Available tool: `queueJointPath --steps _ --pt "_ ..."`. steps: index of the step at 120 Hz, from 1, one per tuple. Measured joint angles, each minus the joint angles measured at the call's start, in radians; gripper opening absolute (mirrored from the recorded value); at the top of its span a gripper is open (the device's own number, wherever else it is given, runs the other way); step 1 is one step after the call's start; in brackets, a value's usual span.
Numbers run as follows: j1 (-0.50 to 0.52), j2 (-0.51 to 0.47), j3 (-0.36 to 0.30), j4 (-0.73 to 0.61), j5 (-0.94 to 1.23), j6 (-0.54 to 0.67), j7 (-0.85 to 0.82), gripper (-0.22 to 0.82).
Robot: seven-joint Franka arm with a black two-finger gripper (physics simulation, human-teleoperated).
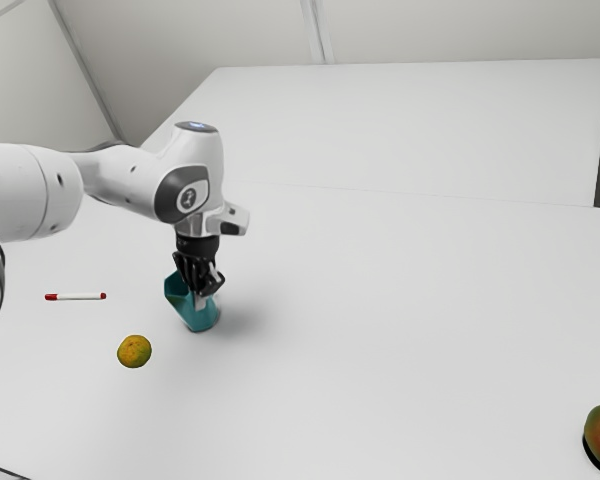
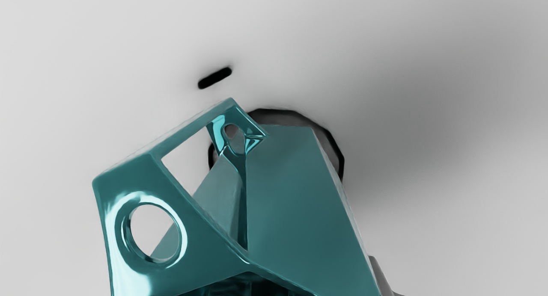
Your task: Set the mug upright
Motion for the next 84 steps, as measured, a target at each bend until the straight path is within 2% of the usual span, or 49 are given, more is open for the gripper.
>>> queueJointPath --steps 4,24,38,61,84 --pt "0.0 0.001 -0.001 0.0 -0.001 -0.001 0.0 -0.16" --pt "0.0 -0.004 0.0 0.004 -0.012 -0.006 0.003 0.21" --pt "-0.007 -0.013 0.0 0.031 -0.014 -0.013 0.007 0.38" --pt "-0.009 -0.091 0.001 0.069 -0.054 -0.02 0.01 0.51" --pt "-0.007 -0.124 -0.002 0.349 -0.082 -0.093 -0.007 0.57"
